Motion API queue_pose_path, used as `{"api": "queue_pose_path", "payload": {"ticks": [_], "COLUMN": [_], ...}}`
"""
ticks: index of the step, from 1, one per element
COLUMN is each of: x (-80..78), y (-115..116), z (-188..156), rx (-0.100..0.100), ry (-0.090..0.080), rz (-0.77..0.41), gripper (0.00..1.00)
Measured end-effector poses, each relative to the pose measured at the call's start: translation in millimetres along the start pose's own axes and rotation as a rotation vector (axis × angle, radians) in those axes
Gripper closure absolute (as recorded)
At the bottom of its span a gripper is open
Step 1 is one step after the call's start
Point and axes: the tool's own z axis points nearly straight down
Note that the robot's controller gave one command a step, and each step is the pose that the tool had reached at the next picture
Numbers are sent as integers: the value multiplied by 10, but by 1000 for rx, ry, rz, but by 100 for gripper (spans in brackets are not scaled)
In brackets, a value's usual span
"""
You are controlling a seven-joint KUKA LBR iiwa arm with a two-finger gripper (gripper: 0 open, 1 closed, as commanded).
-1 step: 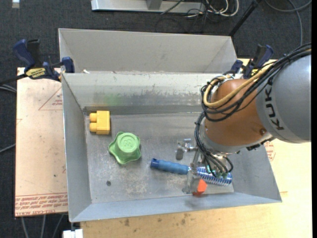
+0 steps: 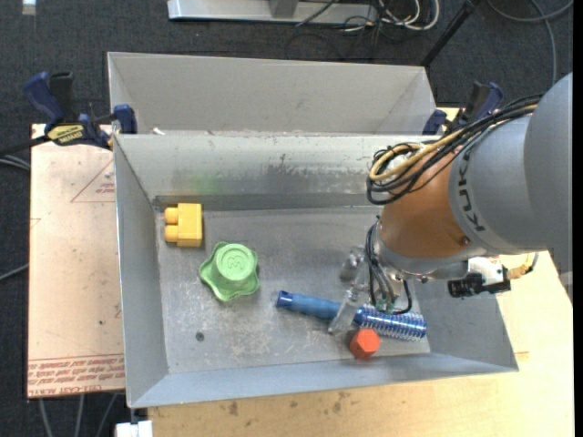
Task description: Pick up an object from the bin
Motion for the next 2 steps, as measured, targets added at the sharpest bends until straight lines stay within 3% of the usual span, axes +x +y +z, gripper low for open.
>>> {"api": "queue_pose_path", "payload": {"ticks": [1, 2], "x": [-7, 129], "y": [7, 54], "z": [-20, -1336], "rx": [-1, -4], "ry": [-2, -8], "rz": [-1, -13], "gripper": [100, 100]}}
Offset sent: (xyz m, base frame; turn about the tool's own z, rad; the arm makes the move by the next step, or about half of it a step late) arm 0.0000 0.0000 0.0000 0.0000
